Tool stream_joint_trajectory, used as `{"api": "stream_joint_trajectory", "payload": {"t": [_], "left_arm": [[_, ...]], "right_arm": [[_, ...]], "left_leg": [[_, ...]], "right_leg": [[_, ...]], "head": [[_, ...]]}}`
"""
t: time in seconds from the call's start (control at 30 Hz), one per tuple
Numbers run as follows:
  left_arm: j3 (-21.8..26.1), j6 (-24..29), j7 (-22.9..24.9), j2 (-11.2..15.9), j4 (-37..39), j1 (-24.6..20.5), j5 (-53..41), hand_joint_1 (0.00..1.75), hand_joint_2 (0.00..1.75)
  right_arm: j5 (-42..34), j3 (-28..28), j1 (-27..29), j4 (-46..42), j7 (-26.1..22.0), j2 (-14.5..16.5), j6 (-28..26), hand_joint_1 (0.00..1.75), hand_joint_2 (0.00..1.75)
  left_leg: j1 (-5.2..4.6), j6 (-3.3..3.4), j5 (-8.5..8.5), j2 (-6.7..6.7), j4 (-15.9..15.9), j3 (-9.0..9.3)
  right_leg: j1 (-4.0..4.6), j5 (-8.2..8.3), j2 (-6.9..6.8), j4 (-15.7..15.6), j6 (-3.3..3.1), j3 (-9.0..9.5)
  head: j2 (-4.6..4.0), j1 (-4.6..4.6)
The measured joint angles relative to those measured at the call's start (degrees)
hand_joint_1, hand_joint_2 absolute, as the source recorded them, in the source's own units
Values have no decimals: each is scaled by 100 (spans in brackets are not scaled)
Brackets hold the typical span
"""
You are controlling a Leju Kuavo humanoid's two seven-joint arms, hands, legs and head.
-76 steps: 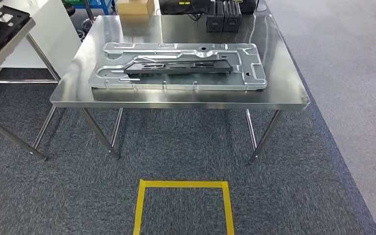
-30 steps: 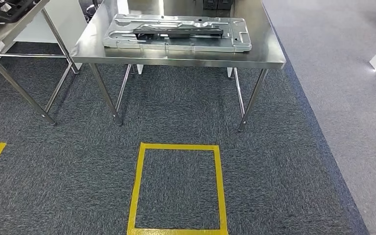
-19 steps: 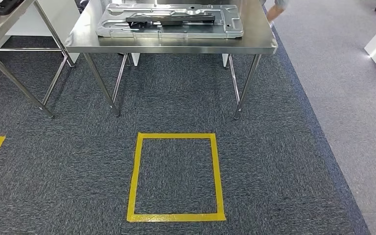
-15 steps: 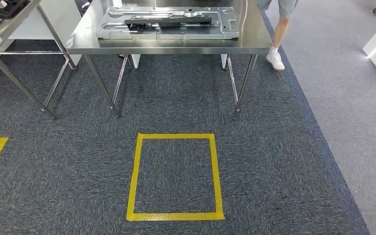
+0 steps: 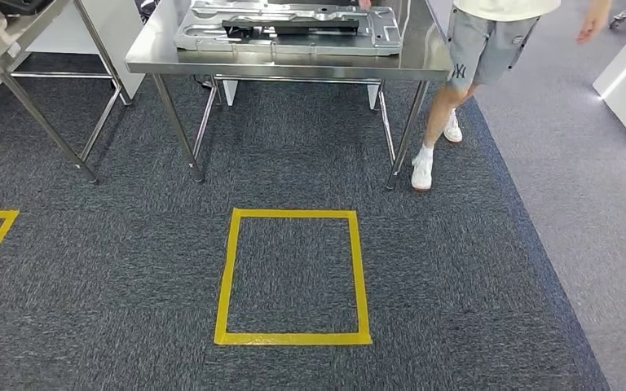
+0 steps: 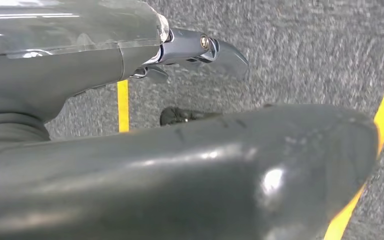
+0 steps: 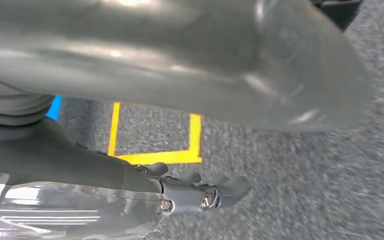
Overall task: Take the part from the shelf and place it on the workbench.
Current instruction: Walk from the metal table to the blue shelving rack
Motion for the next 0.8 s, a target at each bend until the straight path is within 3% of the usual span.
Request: {"api": "stream_joint_trajectory", "payload": {"t": [0.07, 0.1, 0.13, 0.17, 0.23, 0.27, 0.33, 0.4, 0.43, 0.5, 0.57, 0.6, 0.63, 0.67, 0.7, 0.77, 0.8], "left_arm": [[0, 27, -1, -1, 0, -2, 16, 0, 0], [0, 42, 5, 1, 0, 0, 27, 0, 0], [0, 56, 15, 1, 0, 2, 37, 0, 0], [0, 66, 34, 2, 0, 3, 44, 0, 0], [0, 84, 83, -1, 0, 2, 44, 0, 0], [0, 89, 108, -7, 0, 3, 41, 0, 0], [0, 94, 140, -18, 0, 6, 34, 0, 0], [0, 102, 167, -22, 0, 0, 34, 0, 0], [0, 107, 183, -22, 0, -2, 34, 0, 0], [0, 117, 216, -21, 0, 3, 33, 0, 0], [0, 121, 244, -22, 0, 9, 25, 0, 0], [0, 122, 255, -23, 0, 11, 19, 0, 0], [0, 123, 263, -23, 0, 13, 13, 0, 0], [0, 127, 269, -23, 0, 14, 9, 0, 0], [0, 132, 271, -22, 0, 13, 11, 0, 0], [0, 139, 269, -19, 0, -2, 21, 0, 0], [0, 140, 265, -18, 0, -11, 31, 0, 0]], "right_arm": [[-10, 0, -3, 1, -45, 0, 27, 0, 0], [-21, -1, -5, 2, -67, 0, 45, 0, 0], [-36, -2, -6, 2, -81, 0, 63, 0, 0], [-62, -7, -6, 3, -95, 1, 81, 0, 0], [-124, -25, -15, 5, -130, 1, 130, 0, 0], [-150, -34, -23, 5, -151, -1, 156, 0, 0], [-178, -51, -49, 5, -179, -5, 198, 0, 0], [-186, -72, -60, 6, -197, -4, 241, 0, 0], [-174, -80, -63, 8, -202, -3, 278, 0, 0], [-92, -83, -61, 11, -181, -2, 362, 0, 0], [90, -43, -55, 12, -120, -3, 394, 0, 0], [196, 0, -48, 12, -88, -3, 392, 0, 0], [295, 55, -44, 12, -58, -4, 387, 0, 0], [374, 113, -42, 12, -36, -4, 382, 0, 0], [426, 161, -41, 12, -24, -4, 376, 0, 0], [504, 250, -38, 12, -16, -7, 352, 0, 0], [533, 288, -34, 12, -16, -8, 331, 0, 0]], "left_leg": [[-32, 42, 115, 4, 5, -169], [-47, 43, 175, 7, 8, -260], [-60, 41, 232, 8, 12, -349], [-69, 34, 296, 11, 18, -437], [-83, 17, 418, 10, 38, -581], [-94, 3, 465, 8, 56, -632], [-103, -48, 554, 16, 94, -696], [-93, -116, 628, 25, 117, -734], [-80, -150, 600, 13, 155, -764], [-55, -216, 290, -24, 508, -906], [-20, -273, -189, -41, 1252, -1159], [0, -296, -331, -41, 1595, -1256], [19, -316, -369, -40, 1781, -1276], [37, -332, -303, -35, 1733, -1179], [50, -342, -173, -17, 1458, -967], [48, -326, 27, 142, 641, -413], [30, -292, 75, 217, 373, -245]], "right_leg": [[-9, -532, 4, 721, 15, -197], [-10, -622, 4, 1051, 20, -255], [-9, -547, 4, 1247, 18, -251], [-8, -361, 3, 1267, 6, -161], [8, -50, 0, 742, -56, 318], [30, -47, -5, 267, -100, 682], [73, -252, -18, -560, -173, 1242], [81, -317, -22, -829, -223, 1357], [75, -270, -29, -832, -255, 1329], [54, -176, -67, -854, -324, 1268], [67, -109, -116, -841, -356, 1178], [73, -82, -142, -824, -355, 1126], [75, -62, -175, -798, -350, 1072], [74, -51, -213, -766, -343, 1022], [69, -48, -254, -731, -332, 979], [70, -61, -338, -649, -291, 923], [78, -72, -381, -617, -261, 911]], "head": [[0, 0], [0, 1], [0, 1], [0, 1], [0, 0], [0, 0], [0, -1], [0, -1], [0, 0], [0, 0], [0, -1], [0, -1], [0, -1], [0, -1], [0, -1], [0, -1], [0, 0]]}}
